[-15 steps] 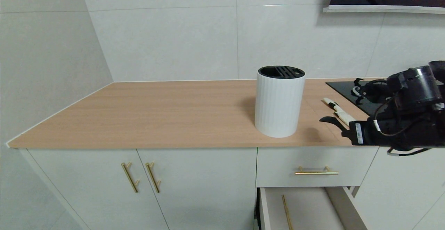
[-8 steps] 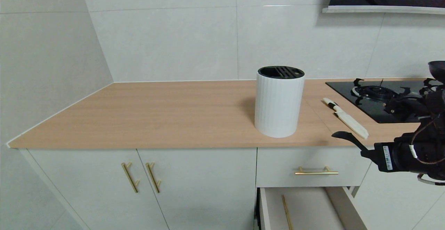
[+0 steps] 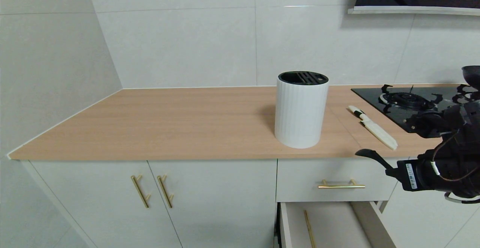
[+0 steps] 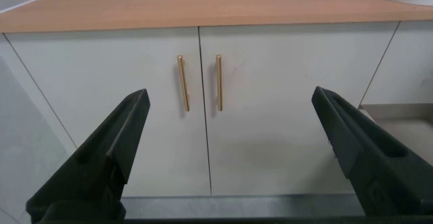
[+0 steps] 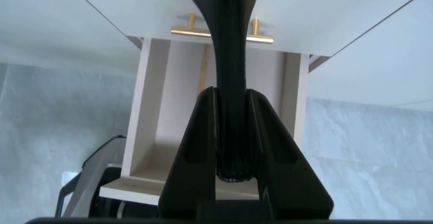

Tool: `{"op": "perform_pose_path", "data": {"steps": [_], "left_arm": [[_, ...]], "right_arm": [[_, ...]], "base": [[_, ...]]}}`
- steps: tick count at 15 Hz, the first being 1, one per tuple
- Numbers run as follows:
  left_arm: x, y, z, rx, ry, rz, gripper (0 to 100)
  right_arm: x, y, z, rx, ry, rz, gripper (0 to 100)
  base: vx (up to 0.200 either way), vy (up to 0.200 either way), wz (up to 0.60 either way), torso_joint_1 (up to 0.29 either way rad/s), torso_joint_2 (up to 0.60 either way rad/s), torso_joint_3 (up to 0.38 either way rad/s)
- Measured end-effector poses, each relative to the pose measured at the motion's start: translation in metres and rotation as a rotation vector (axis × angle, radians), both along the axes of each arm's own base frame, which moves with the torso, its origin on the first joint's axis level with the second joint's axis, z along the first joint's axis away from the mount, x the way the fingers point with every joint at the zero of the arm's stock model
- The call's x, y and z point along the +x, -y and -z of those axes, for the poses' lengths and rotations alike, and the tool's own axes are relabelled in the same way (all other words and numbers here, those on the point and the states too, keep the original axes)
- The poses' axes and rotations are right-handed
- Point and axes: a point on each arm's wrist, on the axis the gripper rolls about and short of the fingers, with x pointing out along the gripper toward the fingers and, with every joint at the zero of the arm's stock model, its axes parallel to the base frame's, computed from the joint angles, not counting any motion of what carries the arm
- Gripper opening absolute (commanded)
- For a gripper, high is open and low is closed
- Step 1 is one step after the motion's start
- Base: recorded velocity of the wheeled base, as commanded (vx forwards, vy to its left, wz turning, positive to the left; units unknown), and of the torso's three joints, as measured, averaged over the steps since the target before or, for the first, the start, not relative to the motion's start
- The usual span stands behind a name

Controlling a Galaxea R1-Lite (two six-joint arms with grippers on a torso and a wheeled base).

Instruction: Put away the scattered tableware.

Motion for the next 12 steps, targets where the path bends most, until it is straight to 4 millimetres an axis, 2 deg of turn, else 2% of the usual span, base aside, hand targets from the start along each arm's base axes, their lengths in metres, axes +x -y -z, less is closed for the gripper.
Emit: {"op": "perform_pose_path", "data": {"steps": [4, 12], "left_arm": [[0.0, 0.0, 0.0, 0.0, 0.0, 0.0, 100], [0.0, 0.0, 0.0, 0.0, 0.0, 0.0, 100]], "right_arm": [[0.0019, -0.0004, 0.0029, -0.004, -0.012, 0.0, 0], [0.0029, -0.0007, 0.0073, -0.017, -0.029, -0.005, 0]], "base": [[0.0, 0.0, 0.0, -0.08, 0.19, 0.113], [0.0, 0.0, 0.0, -0.176, 0.46, 0.277]]}}
